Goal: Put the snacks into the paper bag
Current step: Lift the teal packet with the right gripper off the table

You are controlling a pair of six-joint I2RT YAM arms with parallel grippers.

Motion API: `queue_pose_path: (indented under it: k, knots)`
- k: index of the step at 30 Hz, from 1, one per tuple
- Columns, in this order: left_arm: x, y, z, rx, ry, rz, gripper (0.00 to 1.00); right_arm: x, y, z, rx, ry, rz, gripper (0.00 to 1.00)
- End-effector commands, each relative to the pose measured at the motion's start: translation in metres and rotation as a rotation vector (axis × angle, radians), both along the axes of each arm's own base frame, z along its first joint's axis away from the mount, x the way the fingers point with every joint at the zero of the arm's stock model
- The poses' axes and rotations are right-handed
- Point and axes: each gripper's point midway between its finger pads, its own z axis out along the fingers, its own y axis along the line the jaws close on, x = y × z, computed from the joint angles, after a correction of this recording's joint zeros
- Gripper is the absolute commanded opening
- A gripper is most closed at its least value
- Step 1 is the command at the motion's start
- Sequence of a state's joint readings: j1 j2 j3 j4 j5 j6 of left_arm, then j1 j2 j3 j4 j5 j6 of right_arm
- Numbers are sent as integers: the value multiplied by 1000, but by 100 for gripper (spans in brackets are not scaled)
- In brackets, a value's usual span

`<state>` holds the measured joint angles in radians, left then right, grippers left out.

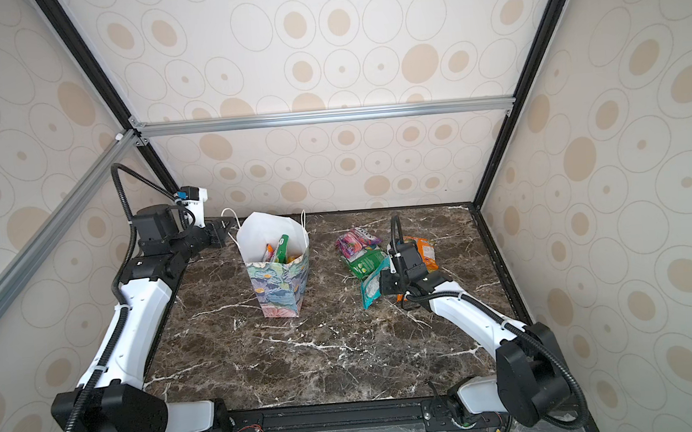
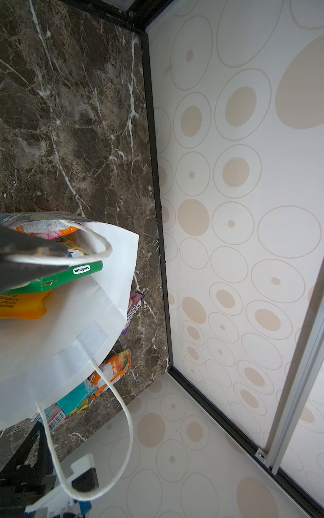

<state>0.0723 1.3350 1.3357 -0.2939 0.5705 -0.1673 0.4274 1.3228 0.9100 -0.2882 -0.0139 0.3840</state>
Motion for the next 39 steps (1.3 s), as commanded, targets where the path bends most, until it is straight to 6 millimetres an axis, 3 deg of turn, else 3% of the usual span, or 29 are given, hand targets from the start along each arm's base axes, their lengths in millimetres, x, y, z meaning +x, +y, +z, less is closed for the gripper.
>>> queue_pose_path:
  k: [1, 14, 21, 30, 35, 39]
  knots:
    - [-4, -1, 27, 19, -84, -12, 1, 7, 16, 60, 77, -131, 65, 0]
    - [-3, -1, 25, 10, -90, -8, 0, 2, 40, 135, 83, -220, 244, 0]
    - [1, 2, 19, 17, -74, 4, 0, 6, 59, 169, 96, -270, 300, 0]
    - [-2, -7, 22, -1, -77, -28, 0, -4, 84, 216, 96, -391, 362, 0]
    - [-6, -9, 28, -3, -103, -25, 0, -5, 88, 250, -6, -497, 339, 0]
    - [-6, -10, 29, 1, -101, -27, 0, -8, 102, 270, -24, -544, 366, 0]
